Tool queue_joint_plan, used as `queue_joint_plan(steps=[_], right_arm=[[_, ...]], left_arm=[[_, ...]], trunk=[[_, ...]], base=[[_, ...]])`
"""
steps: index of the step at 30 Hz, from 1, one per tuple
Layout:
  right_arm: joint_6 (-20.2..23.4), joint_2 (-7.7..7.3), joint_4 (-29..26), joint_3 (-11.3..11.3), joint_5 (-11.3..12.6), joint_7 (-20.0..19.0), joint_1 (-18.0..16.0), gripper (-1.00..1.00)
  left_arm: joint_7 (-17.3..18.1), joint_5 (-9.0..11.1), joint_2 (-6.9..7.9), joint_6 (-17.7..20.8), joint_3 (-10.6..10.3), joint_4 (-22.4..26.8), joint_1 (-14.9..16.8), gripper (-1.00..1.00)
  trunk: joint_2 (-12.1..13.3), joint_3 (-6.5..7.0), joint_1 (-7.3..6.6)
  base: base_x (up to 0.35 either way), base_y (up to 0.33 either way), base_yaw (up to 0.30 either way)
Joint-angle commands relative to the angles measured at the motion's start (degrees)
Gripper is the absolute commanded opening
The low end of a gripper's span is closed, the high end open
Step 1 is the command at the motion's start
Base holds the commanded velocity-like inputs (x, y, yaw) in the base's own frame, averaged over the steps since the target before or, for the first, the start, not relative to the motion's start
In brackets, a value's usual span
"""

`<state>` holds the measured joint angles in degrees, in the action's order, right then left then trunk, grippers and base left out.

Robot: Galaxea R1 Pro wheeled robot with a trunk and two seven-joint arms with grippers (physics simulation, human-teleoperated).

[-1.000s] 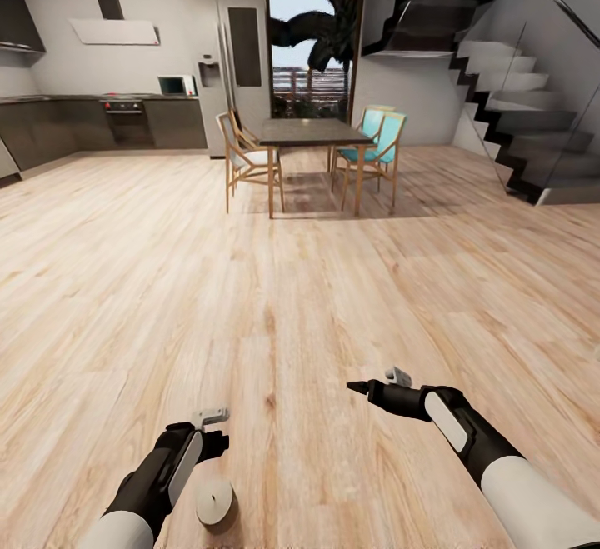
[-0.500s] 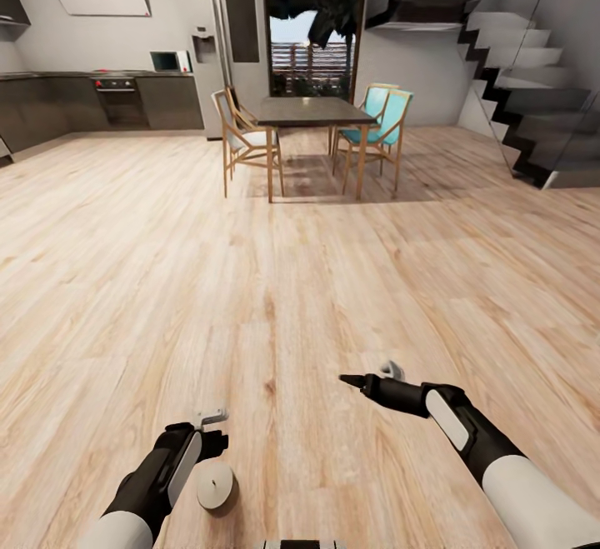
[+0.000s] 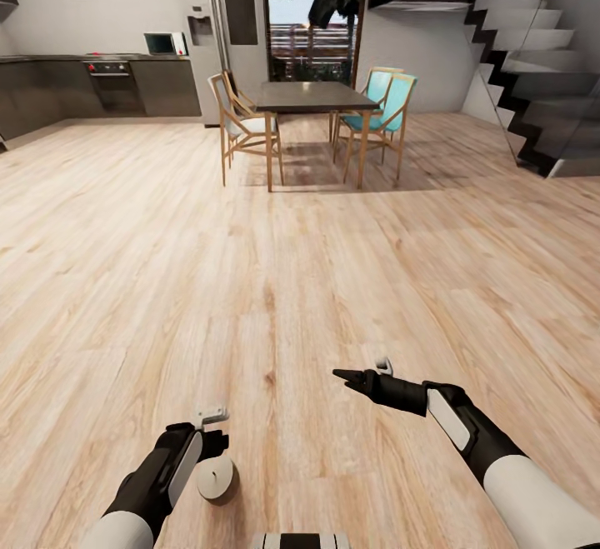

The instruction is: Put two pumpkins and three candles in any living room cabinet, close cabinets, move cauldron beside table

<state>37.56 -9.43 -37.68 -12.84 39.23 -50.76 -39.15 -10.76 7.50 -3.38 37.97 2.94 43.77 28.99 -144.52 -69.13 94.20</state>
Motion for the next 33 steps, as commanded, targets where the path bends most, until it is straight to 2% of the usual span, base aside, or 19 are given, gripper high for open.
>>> queue_joint_plan(steps=[1, 8, 13, 18, 23, 28, 33], right_arm=[[0.38, -0.06, 0.01, -0.19, 0.47, 0.05, -0.04, 1.0], [0.33, 0.21, 0.06, -0.24, 0.42, -0.03, -0.02, 1.0], [0.37, 0.26, 0.02, -0.23, 0.44, -0.14, -0.04, 1.0], [1.65, 0.0, -2.64, -0.3, 0.5, -1.75, 0.01, 1.0], [5.36, 0.24, -9.66, -0.27, 0.35, -2.04, 0.01, 1.0], [6.18, 0.28, -11.37, -0.31, 0.36, -2.02, 0.0, 1.0], [6.35, 0.29, -11.65, -0.34, 0.34, -1.98, -0.02, 1.0]], left_arm=[[-0.4, 0.6, -0.05, 0.2, 0.14, 0.08, 0.01, 1.0], [-0.4, 0.55, 0.06, -0.3, 0.13, 0.08, 0.01, 1.0], [-0.4, 0.59, 0.15, -3.75, -0.02, 0.08, 0.01, 1.0], [-0.4, 0.54, 0.17, -4.65, -0.04, 0.08, 0.01, 1.0], [-0.4, 0.51, 0.19, -4.81, -0.04, 0.08, 0.01, 1.0], [-0.4, 0.5, 0.09, -4.9, -0.04, 0.08, 0.01, 1.0], [-0.4, 0.54, 0.12, -4.92, -0.04, 0.08, 0.01, 1.0]], trunk=[[-0.02, -0.05, -0.01], [-0.11, -1.6, 0.17], [-0.18, -2.71, 0.3], [-0.25, -3.81, 0.43], [-0.25, -3.81, 0.43], [-0.25, -3.81, 0.43], [-0.31, -4.92, 0.56]], base=[[0.0, 0.0, 0.0], [0.0, 0.0, 0.0], [0.0, 0.0, 0.0], [0.0, 0.0, 0.0], [0.0, 0.0, 0.0], [0.0, 0.0, 0.0], [0.0, 0.0, 0.0]])
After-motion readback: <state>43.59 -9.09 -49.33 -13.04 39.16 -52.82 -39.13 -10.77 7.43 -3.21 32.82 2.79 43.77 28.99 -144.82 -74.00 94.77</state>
